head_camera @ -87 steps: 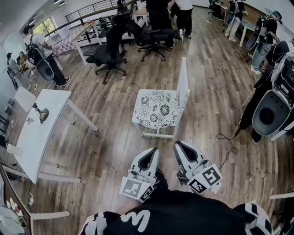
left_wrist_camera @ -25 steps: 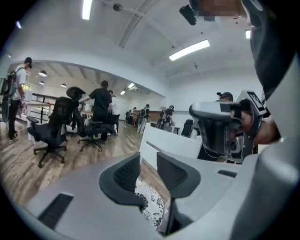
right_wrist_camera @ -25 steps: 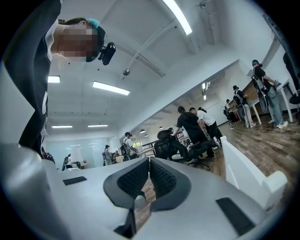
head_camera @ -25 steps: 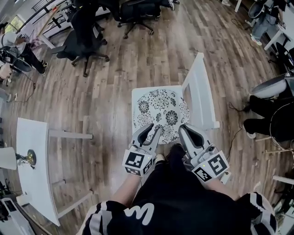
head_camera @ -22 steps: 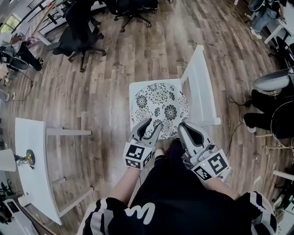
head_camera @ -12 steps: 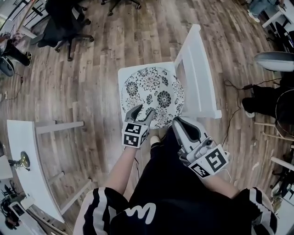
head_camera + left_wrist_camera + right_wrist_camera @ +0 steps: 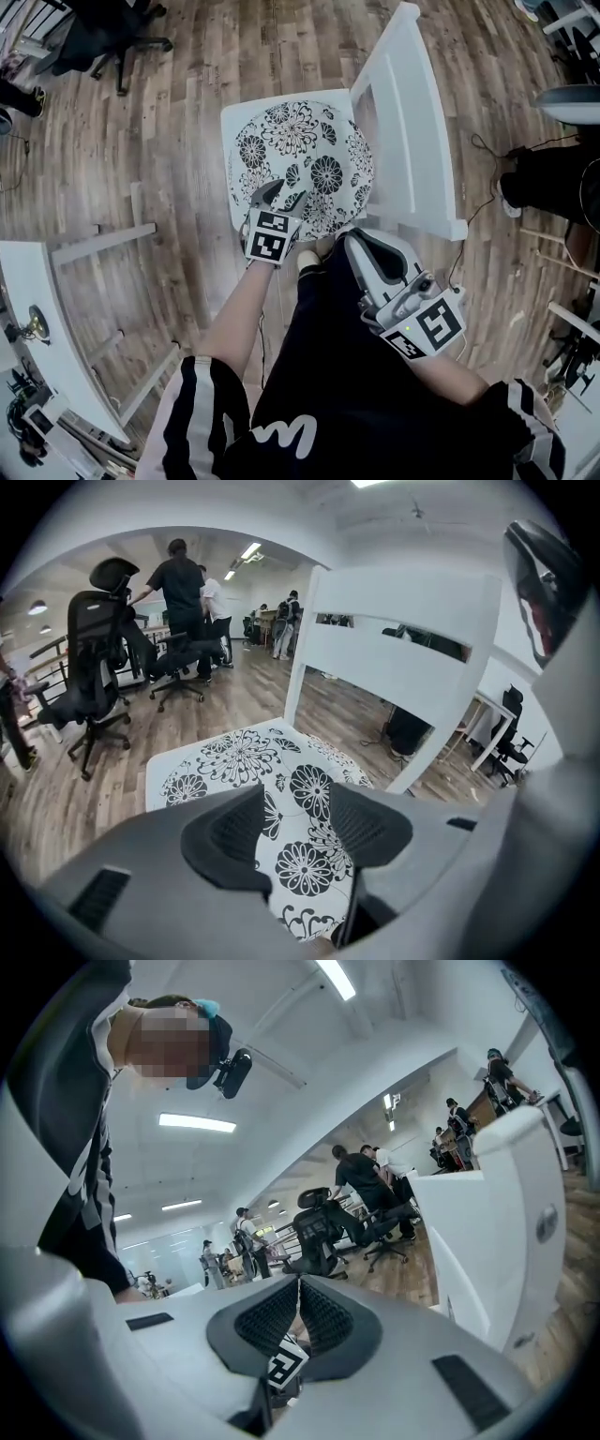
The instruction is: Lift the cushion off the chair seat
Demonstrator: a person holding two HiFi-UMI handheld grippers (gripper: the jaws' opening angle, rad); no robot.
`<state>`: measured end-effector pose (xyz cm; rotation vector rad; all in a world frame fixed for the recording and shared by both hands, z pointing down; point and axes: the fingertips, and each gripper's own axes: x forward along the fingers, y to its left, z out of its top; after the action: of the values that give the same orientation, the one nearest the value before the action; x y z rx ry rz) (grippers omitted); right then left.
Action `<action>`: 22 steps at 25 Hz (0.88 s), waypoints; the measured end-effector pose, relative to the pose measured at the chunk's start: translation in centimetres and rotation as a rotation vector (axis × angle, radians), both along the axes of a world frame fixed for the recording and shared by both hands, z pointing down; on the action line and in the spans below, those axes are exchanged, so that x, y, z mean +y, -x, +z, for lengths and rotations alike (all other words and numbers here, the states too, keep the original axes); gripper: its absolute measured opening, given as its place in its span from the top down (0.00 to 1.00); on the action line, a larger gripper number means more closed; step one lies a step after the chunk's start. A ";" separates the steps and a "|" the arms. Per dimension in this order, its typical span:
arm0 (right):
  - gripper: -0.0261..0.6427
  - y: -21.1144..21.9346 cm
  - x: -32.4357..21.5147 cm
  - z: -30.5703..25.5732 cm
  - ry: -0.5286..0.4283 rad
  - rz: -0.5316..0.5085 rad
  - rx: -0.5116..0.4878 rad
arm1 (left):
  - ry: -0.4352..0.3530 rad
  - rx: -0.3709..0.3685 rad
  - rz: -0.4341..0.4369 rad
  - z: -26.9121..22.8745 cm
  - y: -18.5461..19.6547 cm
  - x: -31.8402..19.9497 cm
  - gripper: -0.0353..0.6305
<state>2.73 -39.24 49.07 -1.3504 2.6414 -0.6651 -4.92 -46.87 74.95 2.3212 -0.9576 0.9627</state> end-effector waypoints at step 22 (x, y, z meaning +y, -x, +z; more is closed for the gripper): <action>0.93 0.9 0.2 5.9 0.118 -0.068 -0.007 | 0.017 -0.262 0.137 10.4 -1.0 -3.2 0.64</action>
<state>1.85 -39.03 54.96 -1.2884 2.6913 -0.8453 -3.91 -50.03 85.39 2.3094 -0.8921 1.3513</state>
